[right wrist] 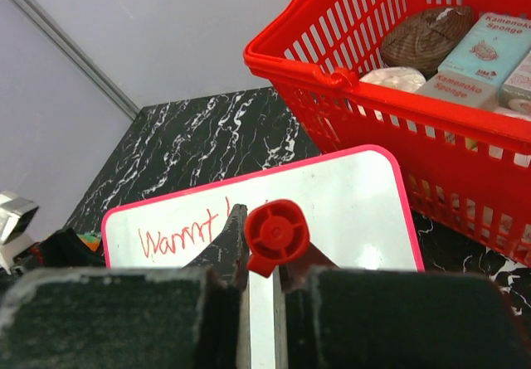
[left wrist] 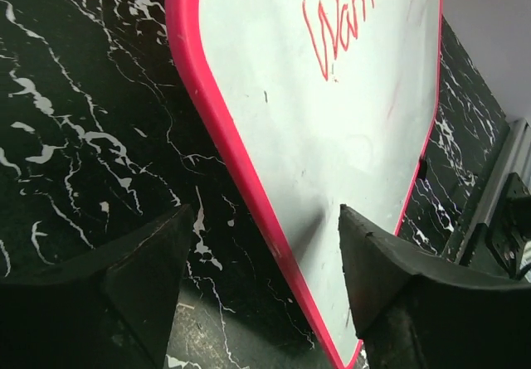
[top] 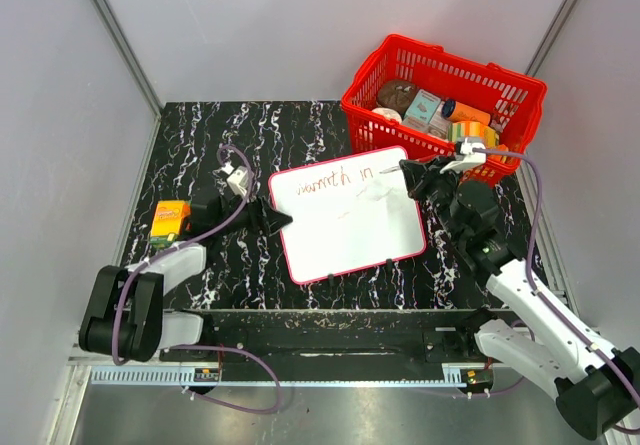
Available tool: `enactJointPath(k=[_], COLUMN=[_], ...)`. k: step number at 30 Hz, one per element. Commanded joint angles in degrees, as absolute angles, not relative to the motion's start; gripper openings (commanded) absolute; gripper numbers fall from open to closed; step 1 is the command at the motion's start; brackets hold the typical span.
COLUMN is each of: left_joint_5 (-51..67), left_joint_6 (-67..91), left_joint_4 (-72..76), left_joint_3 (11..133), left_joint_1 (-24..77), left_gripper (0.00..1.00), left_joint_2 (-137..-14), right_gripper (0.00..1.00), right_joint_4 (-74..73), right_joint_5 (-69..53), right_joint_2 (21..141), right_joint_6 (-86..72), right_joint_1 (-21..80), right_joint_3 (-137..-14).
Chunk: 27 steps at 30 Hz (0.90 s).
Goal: Write a sentence on the whiteboard
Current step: Write on the whiteboard with the whiteboard.
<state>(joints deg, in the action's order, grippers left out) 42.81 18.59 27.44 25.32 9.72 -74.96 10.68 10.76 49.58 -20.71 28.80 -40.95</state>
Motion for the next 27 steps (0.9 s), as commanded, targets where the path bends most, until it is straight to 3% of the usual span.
enactJointPath(k=[1, 4, 17, 27], left_joint_5=[37.88, 36.83, 41.83, 45.17], left_joint_6=[17.75, 20.29, 30.14, 32.96], left_joint_4=[31.28, 33.04, 37.52, 38.49], left_joint_3=[23.29, 21.63, 11.87, 10.2], left_joint_1=[9.76, 9.76, 9.67, 9.67], left_gripper=[0.79, 0.86, 0.87, 0.83], left_joint_2=[-69.35, -66.02, -59.42, -57.65], right_gripper=[0.0, 0.0, 0.0, 0.0], right_joint_4=[9.14, 8.61, 12.03, 12.21], right_joint_5=[9.49, 8.62, -2.46, 18.0], right_joint_2=[47.9, 46.85, 49.04, 52.29], right_joint_6=[-21.53, -21.8, -21.71, -10.3], right_joint_1=[28.48, 28.48, 28.74, 45.86], right_joint_3=[-40.25, -40.08, -39.2, -41.4])
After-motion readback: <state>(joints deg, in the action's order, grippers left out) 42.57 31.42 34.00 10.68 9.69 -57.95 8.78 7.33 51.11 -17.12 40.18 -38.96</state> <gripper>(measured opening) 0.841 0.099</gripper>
